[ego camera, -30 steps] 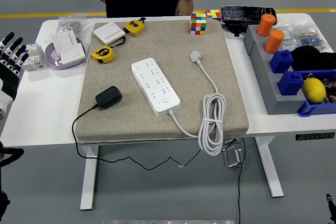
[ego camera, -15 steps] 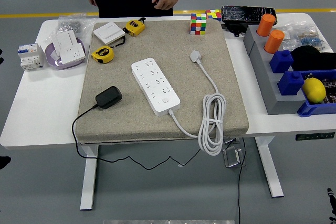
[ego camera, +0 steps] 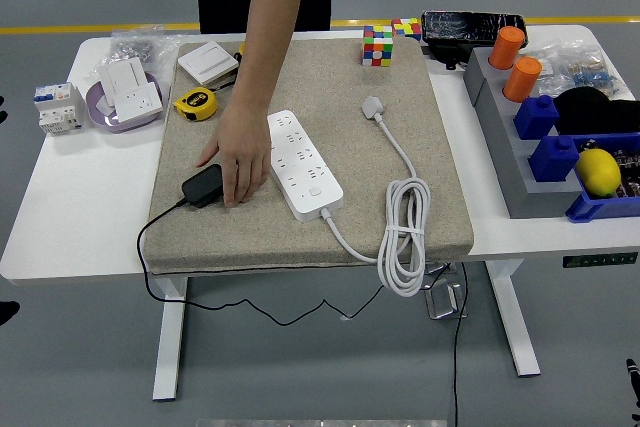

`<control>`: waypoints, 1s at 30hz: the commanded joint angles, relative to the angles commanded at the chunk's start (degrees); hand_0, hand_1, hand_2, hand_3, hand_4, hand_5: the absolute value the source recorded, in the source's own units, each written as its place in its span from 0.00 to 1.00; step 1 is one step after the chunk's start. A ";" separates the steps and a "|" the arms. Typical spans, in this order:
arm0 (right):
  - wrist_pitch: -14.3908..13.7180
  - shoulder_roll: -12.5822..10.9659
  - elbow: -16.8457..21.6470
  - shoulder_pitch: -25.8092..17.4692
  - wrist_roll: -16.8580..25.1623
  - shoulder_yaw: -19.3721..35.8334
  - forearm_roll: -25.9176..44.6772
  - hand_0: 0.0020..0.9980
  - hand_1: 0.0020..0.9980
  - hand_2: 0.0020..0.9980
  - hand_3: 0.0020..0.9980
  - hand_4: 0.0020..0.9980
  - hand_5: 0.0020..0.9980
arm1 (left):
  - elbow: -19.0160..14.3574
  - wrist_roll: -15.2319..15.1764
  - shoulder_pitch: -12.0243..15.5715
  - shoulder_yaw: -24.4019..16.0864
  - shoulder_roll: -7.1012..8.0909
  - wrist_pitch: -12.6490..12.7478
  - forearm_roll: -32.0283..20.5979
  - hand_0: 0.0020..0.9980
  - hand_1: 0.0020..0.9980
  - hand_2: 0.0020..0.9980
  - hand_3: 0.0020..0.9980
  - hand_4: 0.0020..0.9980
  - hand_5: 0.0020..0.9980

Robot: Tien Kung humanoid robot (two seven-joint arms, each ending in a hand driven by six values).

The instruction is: Pick up the plug,place it near the board,insert it into the board,press the button

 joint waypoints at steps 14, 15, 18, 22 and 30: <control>0.01 -0.16 0.14 -0.18 -0.04 -0.30 -0.05 0.94 0.88 0.82 0.85 1.00 1.00 | -1.69 0.18 0.23 -0.07 -0.47 -0.04 1.03 0.80 0.80 0.77 0.79 1.00 1.00; 0.03 -0.13 0.15 -0.21 -0.05 -0.35 -0.05 0.94 0.88 0.82 0.85 1.00 1.00 | -1.71 0.20 0.28 -0.04 -0.54 -0.07 1.06 0.80 0.80 0.77 0.79 1.00 1.00; 0.05 -0.12 0.17 -0.20 -0.05 -0.48 -0.05 0.94 0.88 0.82 0.85 1.00 1.00 | -1.75 0.24 0.23 -0.26 -0.68 -0.10 1.20 0.80 0.80 0.77 0.78 1.00 1.00; 0.06 -0.15 0.26 -0.04 0.00 -0.63 -0.07 0.94 0.88 0.82 0.85 1.00 1.00 | -1.99 0.19 0.09 -0.48 -0.68 -0.06 1.27 0.80 0.80 0.77 0.78 1.00 1.00; -0.01 -0.61 1.01 1.02 0.12 -0.53 -0.58 0.94 0.88 0.82 0.85 1.00 1.00 | -2.90 0.14 -0.68 0.34 -0.68 0.13 1.12 0.80 0.80 0.77 0.78 1.00 1.00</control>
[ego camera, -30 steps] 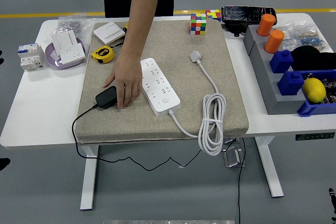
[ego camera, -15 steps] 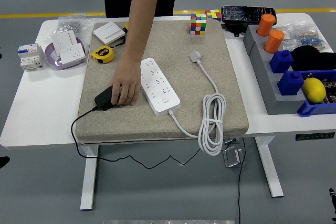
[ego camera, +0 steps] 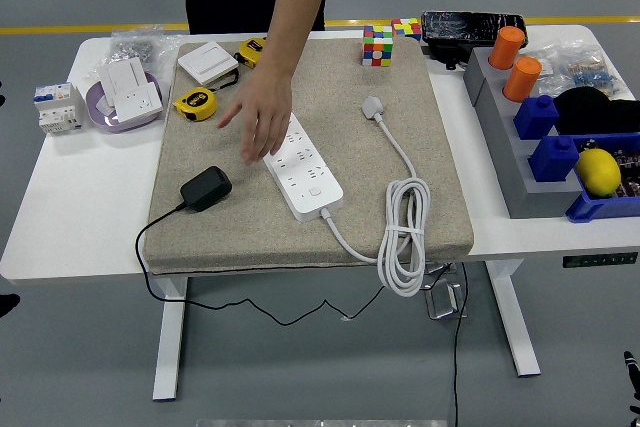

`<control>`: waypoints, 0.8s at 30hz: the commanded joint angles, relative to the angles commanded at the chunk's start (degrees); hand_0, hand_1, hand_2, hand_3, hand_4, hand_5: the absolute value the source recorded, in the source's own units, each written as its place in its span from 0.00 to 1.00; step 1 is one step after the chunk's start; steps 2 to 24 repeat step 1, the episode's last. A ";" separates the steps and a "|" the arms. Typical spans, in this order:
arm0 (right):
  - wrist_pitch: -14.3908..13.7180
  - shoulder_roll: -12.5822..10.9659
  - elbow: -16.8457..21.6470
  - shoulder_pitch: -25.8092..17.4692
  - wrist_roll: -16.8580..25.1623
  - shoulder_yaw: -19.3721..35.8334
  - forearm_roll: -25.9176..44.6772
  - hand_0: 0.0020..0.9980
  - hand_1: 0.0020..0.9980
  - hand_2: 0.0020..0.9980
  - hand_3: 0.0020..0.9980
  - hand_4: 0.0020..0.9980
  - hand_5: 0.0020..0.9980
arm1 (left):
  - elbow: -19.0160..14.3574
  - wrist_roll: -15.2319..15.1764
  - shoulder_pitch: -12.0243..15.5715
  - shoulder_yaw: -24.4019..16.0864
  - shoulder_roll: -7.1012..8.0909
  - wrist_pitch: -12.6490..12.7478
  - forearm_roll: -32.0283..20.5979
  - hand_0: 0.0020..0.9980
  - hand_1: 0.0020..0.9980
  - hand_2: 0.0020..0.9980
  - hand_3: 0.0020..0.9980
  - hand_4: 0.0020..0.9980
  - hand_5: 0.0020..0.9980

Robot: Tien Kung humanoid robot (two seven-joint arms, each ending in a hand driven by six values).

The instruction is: Pick up the plug,place it near the board,insert it into the board,press the button

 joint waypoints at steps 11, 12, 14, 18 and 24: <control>0.00 -0.04 0.04 0.05 0.00 -0.04 -0.01 0.94 0.88 0.82 0.85 1.00 1.00 | -0.01 0.00 -0.07 0.11 0.00 0.02 0.02 0.80 0.80 0.77 0.78 1.00 1.00; 0.00 -0.04 0.04 0.05 0.00 -0.04 -0.01 0.94 0.88 0.82 0.85 1.00 1.00 | -0.01 0.00 -0.07 0.11 0.00 0.02 0.02 0.80 0.80 0.77 0.78 1.00 1.00; 0.00 -0.04 0.04 0.05 0.00 -0.04 -0.01 0.94 0.88 0.82 0.85 1.00 1.00 | -0.01 0.00 -0.07 0.11 0.00 0.02 0.02 0.80 0.80 0.77 0.78 1.00 1.00; 0.00 -0.04 0.04 0.05 0.00 -0.04 -0.01 0.94 0.88 0.82 0.85 1.00 1.00 | -0.01 0.00 -0.07 0.11 0.00 0.02 0.02 0.80 0.80 0.77 0.78 1.00 1.00; 0.00 -0.04 0.04 0.05 0.00 -0.04 -0.01 0.94 0.88 0.82 0.85 1.00 1.00 | -0.01 0.00 -0.07 0.11 0.00 0.02 0.02 0.80 0.80 0.77 0.78 1.00 1.00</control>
